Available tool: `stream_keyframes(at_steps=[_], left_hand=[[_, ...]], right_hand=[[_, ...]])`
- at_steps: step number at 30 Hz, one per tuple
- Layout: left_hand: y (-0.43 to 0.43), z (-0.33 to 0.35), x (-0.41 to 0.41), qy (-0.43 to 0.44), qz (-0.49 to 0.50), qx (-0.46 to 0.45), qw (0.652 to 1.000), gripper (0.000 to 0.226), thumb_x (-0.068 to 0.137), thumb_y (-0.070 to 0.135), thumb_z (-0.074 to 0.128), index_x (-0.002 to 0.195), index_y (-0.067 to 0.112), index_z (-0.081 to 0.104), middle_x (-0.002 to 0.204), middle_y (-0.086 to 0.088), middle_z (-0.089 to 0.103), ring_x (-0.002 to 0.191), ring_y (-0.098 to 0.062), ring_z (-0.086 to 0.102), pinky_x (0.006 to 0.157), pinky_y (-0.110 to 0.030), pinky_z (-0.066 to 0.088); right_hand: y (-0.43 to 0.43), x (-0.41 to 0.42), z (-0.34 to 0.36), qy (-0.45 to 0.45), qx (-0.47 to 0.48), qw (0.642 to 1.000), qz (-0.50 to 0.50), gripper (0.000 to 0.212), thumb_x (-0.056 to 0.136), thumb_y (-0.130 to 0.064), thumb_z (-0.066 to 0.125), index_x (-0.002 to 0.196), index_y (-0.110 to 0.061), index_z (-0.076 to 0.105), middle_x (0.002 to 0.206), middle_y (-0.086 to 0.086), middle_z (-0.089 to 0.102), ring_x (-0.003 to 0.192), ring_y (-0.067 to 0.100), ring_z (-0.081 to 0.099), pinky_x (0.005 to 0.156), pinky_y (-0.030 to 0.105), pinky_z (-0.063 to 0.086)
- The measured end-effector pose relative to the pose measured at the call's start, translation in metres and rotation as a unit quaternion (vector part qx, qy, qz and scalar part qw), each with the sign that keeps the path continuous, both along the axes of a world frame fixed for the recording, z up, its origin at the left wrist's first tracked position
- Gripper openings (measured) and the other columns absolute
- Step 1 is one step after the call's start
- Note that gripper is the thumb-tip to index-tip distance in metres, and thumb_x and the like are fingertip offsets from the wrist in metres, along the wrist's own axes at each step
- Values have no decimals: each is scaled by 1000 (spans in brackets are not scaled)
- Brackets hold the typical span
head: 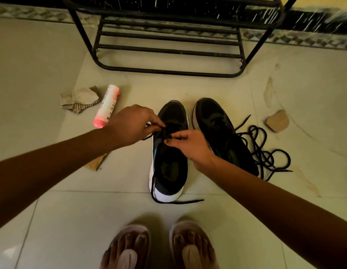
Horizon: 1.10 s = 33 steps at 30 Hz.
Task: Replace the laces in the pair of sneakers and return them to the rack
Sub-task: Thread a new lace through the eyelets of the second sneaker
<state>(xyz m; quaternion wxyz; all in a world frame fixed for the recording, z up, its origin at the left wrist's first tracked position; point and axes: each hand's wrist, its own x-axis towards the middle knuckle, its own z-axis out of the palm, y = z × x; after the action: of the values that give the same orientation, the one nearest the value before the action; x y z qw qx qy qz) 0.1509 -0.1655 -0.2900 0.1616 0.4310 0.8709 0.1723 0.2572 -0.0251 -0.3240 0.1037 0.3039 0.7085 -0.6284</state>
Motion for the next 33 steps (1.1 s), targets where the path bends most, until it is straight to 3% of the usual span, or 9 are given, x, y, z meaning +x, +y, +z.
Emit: stream_keyframes(at_steps=[4,8,11,16,26,30,33], left_hand=[[0,-3,3,-16,30,35,999,11,85,18,66,93,20,73,90,2,72,73,-13,62,76,-31,51],[4,-9,13,9,3,26,1000,16,86,16,65,99,19,74,96,-3,68,84,-19,62,71,-22,37],[5,-15,18,0,5,33,999,18,85,13,63,100,17,73,97,-3,68,87,-20,62,73,-22,40],[3,-21,21,-28,40,41,998,13,82,11,65,92,16,71,90,-1,71,83,-18,64,74,-29,50],[-3,-23,25,-38,29,41,998,13,83,8,64,93,12,71,91,-5,67,75,-12,50,69,-23,36],[3,-20,28,-22,24,15,999,16,86,11,57,98,12,68,100,-5,64,87,-20,57,70,-24,37],[8,-21,32,-13,23,-6,1000,18,86,13,56,100,13,67,103,-5,64,92,-22,59,76,-28,42]], right_hand=[[1,0,0,-14,-53,998,-22,27,79,-2,71,106,0,68,96,12,68,80,15,63,67,12,50],[3,0,-2,-12,-70,997,-15,26,80,1,69,106,2,67,84,5,66,70,8,61,65,9,51],[3,1,-2,-7,-81,997,-9,23,81,3,67,104,4,67,77,1,64,70,8,61,66,10,51],[4,5,-2,5,-65,998,25,26,78,1,71,104,-2,69,86,6,66,76,11,63,71,12,53],[6,8,-1,26,-63,996,53,28,77,1,71,104,-4,69,78,-3,66,66,1,63,65,9,50],[7,9,-2,26,-64,996,53,26,78,1,71,103,-3,68,77,-3,65,65,0,62,63,8,49],[7,10,-2,31,-59,996,65,28,75,0,74,101,-7,69,92,9,69,79,8,64,69,11,52]])
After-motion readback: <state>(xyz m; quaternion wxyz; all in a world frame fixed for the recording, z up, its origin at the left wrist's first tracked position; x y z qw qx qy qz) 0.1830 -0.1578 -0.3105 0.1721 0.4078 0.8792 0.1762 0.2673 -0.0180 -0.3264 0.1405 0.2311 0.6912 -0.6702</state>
